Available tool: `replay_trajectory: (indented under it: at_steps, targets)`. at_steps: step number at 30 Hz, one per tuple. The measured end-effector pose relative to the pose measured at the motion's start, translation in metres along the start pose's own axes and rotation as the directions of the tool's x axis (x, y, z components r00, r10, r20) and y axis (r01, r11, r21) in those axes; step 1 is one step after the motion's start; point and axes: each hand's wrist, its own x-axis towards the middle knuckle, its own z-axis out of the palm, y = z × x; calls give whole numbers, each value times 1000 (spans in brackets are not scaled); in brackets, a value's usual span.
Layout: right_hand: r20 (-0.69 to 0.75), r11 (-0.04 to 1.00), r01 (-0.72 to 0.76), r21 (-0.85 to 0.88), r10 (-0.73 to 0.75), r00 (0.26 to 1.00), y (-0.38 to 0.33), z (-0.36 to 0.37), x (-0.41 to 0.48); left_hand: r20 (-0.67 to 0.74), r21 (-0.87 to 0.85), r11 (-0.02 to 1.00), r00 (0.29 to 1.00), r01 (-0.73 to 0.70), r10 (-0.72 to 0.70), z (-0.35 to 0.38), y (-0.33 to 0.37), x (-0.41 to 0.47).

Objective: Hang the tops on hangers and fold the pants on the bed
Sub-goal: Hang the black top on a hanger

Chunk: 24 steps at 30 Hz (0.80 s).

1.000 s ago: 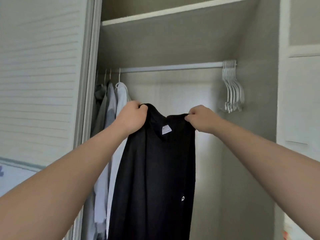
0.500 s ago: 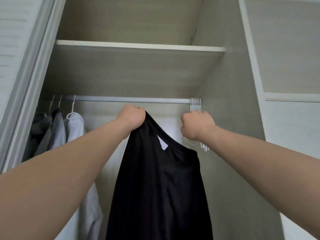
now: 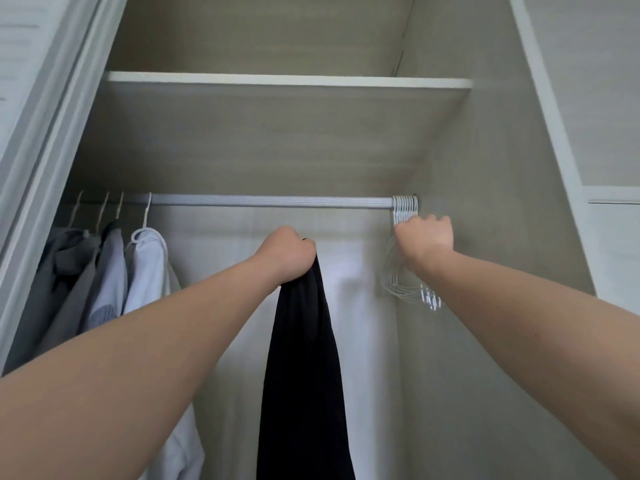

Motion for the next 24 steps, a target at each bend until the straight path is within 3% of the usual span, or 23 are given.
replay_trajectory:
  at_steps: [6,14,24]
  targets:
    - [14,997,-31,72,30,999,6,11,10,-5,12,1000,1000,-4,4,-6,-7,0]
    - [-105,962,-113,247,142,984,23,7,15,-67,35,999,998,3,0,-22,-16,-9]
    - [59,710,-235,664,263,963,26,-20,3,-163,77,997,986,3,9,-46,-10,-32]
